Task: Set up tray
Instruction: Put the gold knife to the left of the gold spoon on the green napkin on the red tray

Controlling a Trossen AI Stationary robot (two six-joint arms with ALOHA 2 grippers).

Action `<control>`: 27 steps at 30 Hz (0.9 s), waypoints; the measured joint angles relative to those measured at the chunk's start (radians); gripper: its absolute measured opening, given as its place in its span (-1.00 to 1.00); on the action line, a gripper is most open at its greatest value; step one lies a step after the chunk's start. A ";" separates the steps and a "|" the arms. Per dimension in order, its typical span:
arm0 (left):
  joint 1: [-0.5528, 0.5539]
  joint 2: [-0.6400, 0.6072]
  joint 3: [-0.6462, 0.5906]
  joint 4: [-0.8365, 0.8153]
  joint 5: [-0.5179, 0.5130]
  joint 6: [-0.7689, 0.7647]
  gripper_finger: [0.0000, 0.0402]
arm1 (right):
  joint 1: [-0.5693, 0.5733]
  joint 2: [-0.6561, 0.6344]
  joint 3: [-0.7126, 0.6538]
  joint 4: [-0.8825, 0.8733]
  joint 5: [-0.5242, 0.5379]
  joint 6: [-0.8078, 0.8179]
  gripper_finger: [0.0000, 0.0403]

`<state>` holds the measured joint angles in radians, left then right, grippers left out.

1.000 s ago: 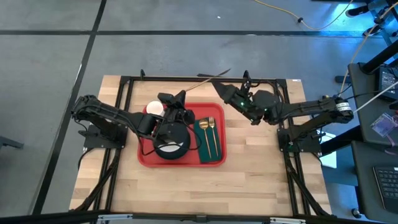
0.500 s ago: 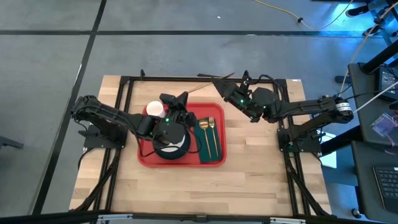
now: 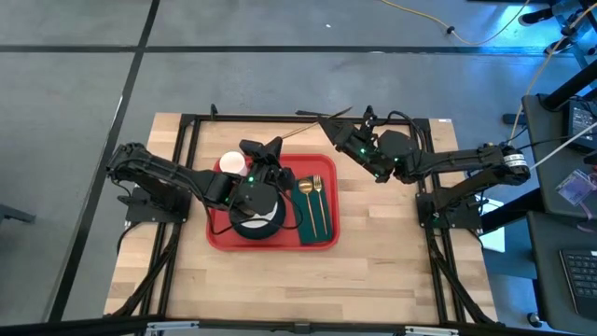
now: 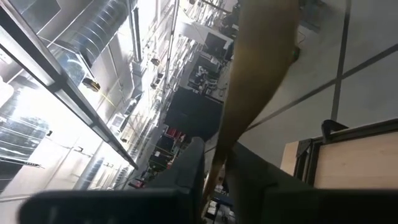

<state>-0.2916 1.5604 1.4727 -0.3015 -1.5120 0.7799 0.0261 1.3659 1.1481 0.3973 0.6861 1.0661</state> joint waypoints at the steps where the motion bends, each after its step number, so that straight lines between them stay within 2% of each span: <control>1: 0.000 0.000 0.000 0.000 0.000 0.000 -0.98 | 0.000 0.000 0.000 0.000 0.000 -0.003 -0.74; 7: -0.001 0.000 0.000 -0.001 0.031 -0.013 -0.92 | 0.000 -0.001 0.001 0.013 -0.007 -0.081 -0.95; 13: -0.017 0.000 -0.001 0.000 0.047 -0.008 -0.61 | 0.000 -0.004 -0.001 -0.006 -0.019 -0.188 -0.96; 19: -0.043 0.000 -0.001 -0.001 0.085 -0.046 -0.41 | -0.002 -0.008 -0.001 -0.001 -0.019 -0.359 -0.96; 27: -0.091 -0.051 0.000 -0.011 0.161 -0.222 -0.23 | -0.017 -0.058 0.000 -0.046 -0.018 -0.596 -0.96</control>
<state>-0.3831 1.5097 1.4723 -0.3126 -1.3512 0.5576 0.0095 1.3075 1.1477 0.3515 0.6677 0.4699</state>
